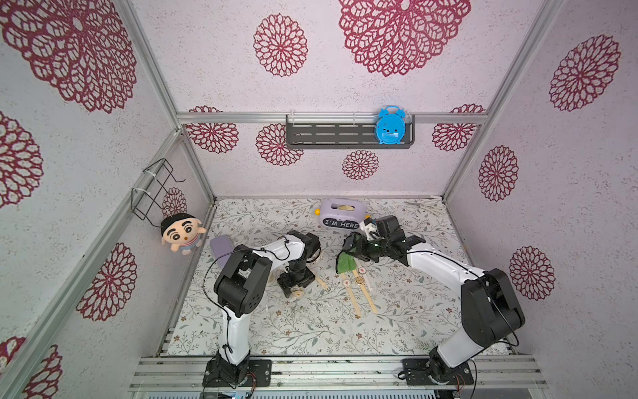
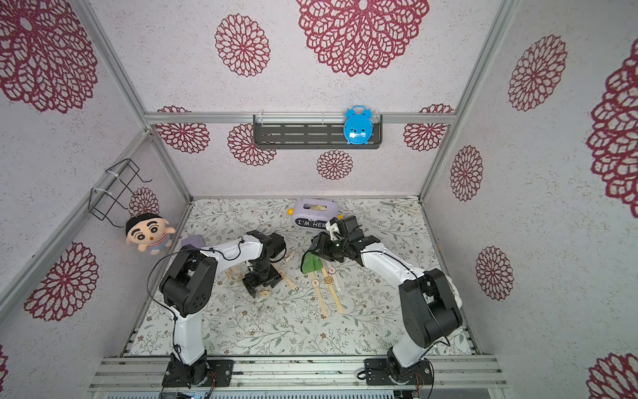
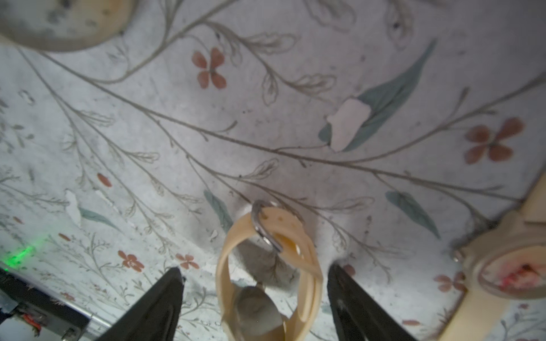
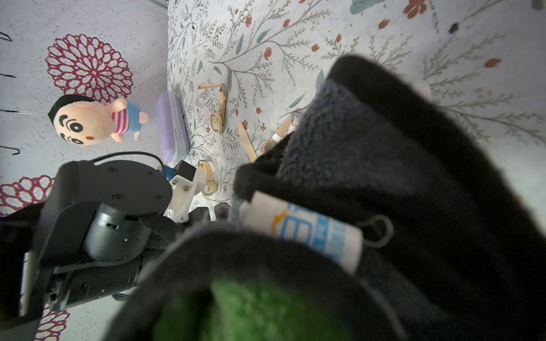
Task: Wipe the watch dial
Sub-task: Wipe the dirt from the watch dial.
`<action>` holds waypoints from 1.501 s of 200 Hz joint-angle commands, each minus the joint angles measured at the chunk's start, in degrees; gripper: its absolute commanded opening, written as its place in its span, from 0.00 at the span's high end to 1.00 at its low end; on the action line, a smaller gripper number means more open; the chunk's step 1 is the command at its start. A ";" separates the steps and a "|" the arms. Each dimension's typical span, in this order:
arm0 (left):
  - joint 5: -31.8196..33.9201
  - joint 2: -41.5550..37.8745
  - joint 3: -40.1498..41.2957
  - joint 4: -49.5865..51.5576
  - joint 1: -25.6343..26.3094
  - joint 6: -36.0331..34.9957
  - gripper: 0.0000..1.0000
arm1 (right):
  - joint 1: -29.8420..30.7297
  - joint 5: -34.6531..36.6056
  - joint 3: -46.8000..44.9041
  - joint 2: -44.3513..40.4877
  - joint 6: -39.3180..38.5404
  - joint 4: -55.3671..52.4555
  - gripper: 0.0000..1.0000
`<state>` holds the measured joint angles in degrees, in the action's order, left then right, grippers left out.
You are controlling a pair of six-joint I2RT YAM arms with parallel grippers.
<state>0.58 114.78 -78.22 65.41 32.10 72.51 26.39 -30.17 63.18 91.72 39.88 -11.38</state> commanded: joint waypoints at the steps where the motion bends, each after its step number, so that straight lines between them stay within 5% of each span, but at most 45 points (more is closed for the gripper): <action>1: 1.03 1.68 2.70 -3.66 0.02 -1.14 0.27 | 0.11 -0.43 0.49 -3.54 -1.50 0.06 1.00; 54: 2.20 -0.24 6.56 -5.90 0.05 -0.15 0.61 | 0.37 -0.36 -0.35 -4.49 -0.93 0.65 1.00; 81: 2.41 -1.08 7.37 -5.73 -0.09 0.09 0.87 | 1.27 0.03 -0.25 -4.84 -0.89 0.36 1.00; 113: 2.19 -1.58 6.68 -4.85 -0.10 -0.43 1.00 | 3.39 0.94 -0.15 -4.87 -0.74 0.30 1.00; 224: -7.76 -11.19 -7.57 -4.64 -7.48 5.41 1.00 | 10.00 -0.45 -1.57 -0.38 5.67 8.47 1.00; 300: -14.19 -14.17 -4.48 -23.16 -8.90 13.61 1.00 | 10.08 -5.08 0.57 5.09 15.32 20.34 1.00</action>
<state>-10.90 102.30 -84.82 50.00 22.85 82.50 36.18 -32.05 60.77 95.98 51.35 2.66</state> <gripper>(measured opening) 0.117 0.112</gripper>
